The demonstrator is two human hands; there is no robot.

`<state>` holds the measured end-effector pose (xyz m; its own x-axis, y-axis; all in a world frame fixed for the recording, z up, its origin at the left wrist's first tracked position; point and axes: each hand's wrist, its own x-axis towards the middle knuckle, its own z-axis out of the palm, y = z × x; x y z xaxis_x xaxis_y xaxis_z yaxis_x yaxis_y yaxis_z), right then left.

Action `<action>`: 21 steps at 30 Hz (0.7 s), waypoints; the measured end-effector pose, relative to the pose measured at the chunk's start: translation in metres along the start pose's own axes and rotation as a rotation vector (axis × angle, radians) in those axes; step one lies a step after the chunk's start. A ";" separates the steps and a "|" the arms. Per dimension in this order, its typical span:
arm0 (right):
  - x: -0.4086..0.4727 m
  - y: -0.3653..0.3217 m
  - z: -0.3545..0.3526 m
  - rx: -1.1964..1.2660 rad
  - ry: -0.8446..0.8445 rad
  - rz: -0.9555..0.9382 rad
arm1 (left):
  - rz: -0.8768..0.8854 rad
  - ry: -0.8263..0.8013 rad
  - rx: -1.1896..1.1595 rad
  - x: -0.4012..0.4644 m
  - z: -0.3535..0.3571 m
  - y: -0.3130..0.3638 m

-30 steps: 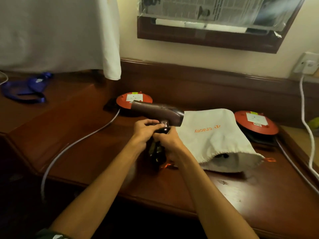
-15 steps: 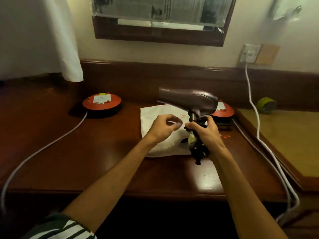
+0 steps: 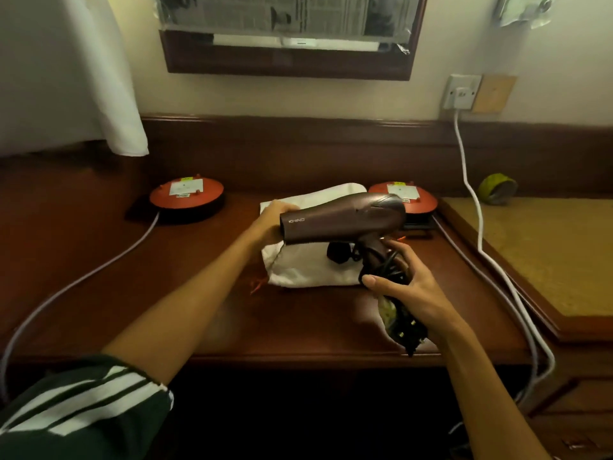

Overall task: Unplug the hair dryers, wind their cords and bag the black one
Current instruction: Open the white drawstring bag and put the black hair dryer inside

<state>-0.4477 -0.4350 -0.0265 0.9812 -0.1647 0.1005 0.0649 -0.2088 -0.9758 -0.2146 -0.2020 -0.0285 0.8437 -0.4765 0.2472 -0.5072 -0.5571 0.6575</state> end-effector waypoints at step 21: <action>0.046 0.015 0.081 -1.603 0.267 -0.407 | 0.173 0.271 -0.051 0.009 -0.049 0.060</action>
<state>-0.3867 -0.3677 -0.0520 0.8811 0.0308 0.4720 -0.1140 -0.9546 0.2751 -0.2283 -0.2066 0.0478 0.7656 -0.3590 0.5339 -0.6432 -0.4455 0.6227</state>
